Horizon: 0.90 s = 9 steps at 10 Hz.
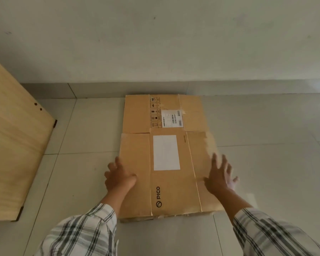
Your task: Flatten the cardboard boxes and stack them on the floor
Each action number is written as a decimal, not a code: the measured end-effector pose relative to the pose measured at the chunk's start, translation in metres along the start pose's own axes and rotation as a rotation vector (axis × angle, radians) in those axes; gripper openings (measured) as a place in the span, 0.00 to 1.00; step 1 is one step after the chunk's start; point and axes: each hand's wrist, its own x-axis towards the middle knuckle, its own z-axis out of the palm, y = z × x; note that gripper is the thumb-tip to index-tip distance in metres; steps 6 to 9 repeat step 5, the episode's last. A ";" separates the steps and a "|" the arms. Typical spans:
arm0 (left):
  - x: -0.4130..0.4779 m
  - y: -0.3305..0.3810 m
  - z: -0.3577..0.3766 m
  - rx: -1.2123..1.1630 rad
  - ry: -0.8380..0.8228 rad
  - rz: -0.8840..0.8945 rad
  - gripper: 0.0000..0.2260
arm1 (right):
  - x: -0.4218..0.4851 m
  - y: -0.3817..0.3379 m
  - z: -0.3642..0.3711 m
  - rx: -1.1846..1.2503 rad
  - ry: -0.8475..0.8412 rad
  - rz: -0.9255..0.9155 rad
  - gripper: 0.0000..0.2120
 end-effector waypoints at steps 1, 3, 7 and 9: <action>-0.008 0.006 0.006 0.307 0.002 0.397 0.45 | -0.011 -0.005 0.018 -0.130 -0.117 -0.426 0.46; -0.028 0.036 0.037 0.764 -0.325 0.799 0.59 | -0.026 -0.024 0.038 -0.383 -0.274 -0.610 0.66; -0.040 0.055 0.017 0.605 -0.332 0.715 0.38 | -0.029 -0.038 0.007 -0.359 -0.299 -0.600 0.53; -0.040 0.055 0.017 0.605 -0.332 0.715 0.38 | -0.029 -0.038 0.007 -0.359 -0.299 -0.600 0.53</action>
